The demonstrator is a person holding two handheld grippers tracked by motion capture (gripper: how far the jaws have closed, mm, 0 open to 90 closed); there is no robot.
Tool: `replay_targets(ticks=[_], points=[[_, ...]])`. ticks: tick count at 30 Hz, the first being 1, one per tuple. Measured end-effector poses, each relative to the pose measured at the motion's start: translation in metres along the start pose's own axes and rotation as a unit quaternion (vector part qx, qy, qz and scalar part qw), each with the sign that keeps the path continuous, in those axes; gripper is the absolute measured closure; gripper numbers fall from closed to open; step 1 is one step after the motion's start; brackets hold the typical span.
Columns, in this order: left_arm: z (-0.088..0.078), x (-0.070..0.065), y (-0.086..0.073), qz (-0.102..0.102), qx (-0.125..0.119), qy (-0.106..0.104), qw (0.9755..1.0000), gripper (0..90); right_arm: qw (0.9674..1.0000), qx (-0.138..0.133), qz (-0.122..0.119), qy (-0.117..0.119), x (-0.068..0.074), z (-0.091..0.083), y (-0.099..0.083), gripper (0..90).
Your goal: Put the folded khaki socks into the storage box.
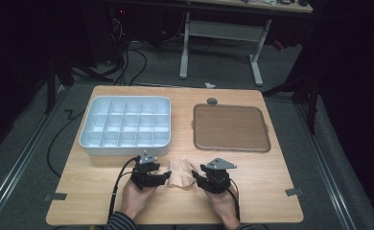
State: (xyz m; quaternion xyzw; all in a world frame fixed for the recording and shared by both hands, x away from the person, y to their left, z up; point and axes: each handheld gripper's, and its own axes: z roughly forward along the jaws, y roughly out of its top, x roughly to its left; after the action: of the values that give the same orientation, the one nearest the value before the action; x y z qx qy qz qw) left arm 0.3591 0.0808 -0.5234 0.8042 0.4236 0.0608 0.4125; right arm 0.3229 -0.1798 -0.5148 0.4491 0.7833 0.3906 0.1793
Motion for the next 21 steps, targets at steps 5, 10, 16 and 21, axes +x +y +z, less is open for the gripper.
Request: replay_targets(ticks=[5,10,16,21], points=[[-0.006,0.0,0.008,-0.004,0.002,-0.009,1.0,41.2,0.9998,-0.001,-0.018,-0.008,0.003,-0.006,0.001,69.0],[-0.014,0.001,0.016,-0.013,-0.014,-0.013,0.9997,41.3,0.9996,-0.009,-0.028,0.0,0.006,-0.015,0.005,77.1],[-0.008,0.004,0.024,-0.012,0.009,-0.013,0.9998,41.3,0.9991,-0.014,-0.036,0.018,0.016,-0.017,0.009,83.3],[-0.002,0.004,0.028,-0.018,0.017,-0.02,0.9995,42.4,0.9985,-0.004,-0.042,0.034,0.027,-0.007,0.009,84.6]])
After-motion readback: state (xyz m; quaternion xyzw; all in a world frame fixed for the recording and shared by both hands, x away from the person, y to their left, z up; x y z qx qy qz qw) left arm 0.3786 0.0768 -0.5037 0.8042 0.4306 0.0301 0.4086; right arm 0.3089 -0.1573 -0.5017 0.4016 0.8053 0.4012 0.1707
